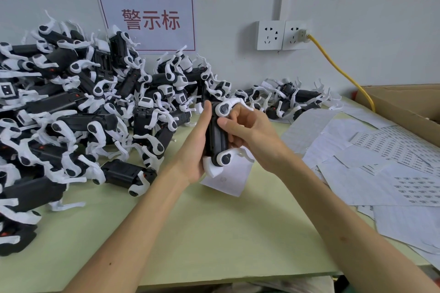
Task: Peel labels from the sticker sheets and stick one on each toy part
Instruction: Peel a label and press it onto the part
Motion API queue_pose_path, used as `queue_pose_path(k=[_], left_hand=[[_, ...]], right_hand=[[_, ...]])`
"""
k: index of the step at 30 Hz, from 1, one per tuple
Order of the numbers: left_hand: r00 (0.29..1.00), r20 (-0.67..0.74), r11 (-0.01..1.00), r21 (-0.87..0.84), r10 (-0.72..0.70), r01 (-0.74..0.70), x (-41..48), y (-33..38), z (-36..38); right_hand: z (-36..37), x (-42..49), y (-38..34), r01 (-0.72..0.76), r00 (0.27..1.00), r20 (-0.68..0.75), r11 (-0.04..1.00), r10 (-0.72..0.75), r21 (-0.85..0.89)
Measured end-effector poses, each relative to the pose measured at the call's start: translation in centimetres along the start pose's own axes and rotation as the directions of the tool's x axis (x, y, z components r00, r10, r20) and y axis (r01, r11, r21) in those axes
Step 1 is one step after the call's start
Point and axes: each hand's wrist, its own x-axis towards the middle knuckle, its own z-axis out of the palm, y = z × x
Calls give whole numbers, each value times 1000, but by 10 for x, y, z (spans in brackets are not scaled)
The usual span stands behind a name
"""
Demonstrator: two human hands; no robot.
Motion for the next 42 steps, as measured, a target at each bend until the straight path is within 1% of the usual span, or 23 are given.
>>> queue_pose_path(k=[2,5,8,10,13,17,20,24,26,27,29,30,31,32,33,35,36,37,39,41,42], left_hand=[[1000,7,1000,18,-9,9,-1,0,1],[1000,15,997,75,15,-16,-2,2,0],[999,24,997,77,21,-23,-3,3,0],[1000,25,999,52,3,-5,-2,2,-1],[999,20,999,-35,-30,31,0,0,-3],[998,66,997,-77,-18,23,4,-1,-4],[997,69,993,-109,-40,47,7,-2,-7],[992,-32,985,-132,-120,115,12,-3,-10],[988,-61,984,-118,-142,135,12,-2,-15],[988,-49,985,-99,-148,142,13,0,-17],[987,-12,985,-64,-161,160,13,3,-20],[985,0,983,-54,-173,173,12,4,-21],[980,12,980,-31,-198,198,12,6,-21],[972,30,972,11,-233,233,11,6,-22],[960,55,961,55,-274,271,9,6,-22],[924,136,932,126,-356,341,4,7,-22],[899,187,916,146,-395,373,3,7,-23],[872,233,901,161,-431,403,1,8,-23],[838,275,882,162,-471,443,2,10,-22],[846,276,890,117,-456,441,4,13,-22],[853,282,896,65,-439,440,4,14,-24]], right_hand=[[-2,0,-1,-5,999,31,1000,5,12],[-5,0,-5,-42,994,100,995,33,86],[-6,-1,-5,-58,992,115,992,45,114],[-4,-1,-1,-37,995,91,993,27,109],[1,-1,3,16,999,50,995,-21,98],[-3,0,1,10,995,98,989,-25,149],[-6,0,-3,-17,993,119,993,3,117],[-18,2,-8,-61,996,63,996,57,72],[-26,4,-10,-87,996,-14,995,88,53],[-30,5,-11,-86,993,-76,996,88,40],[-36,6,-12,-43,982,-184,998,35,-37],[-39,5,-13,-10,984,-176,994,-8,-106],[-42,4,-15,17,994,-106,984,-36,-176],[-44,2,-19,35,999,15,974,-33,-224],[-47,-1,-22,32,988,152,967,7,-253],[-50,-4,-26,-8,920,370,951,128,-310],[-50,-5,-27,-18,888,425,934,179,-356],[-48,-6,-27,-15,870,445,914,211,-405],[-44,-4,-29,11,873,433,879,224,-478],[-46,0,-35,41,901,383,841,202,-539],[-51,1,-38,44,916,355,830,189,-556]])
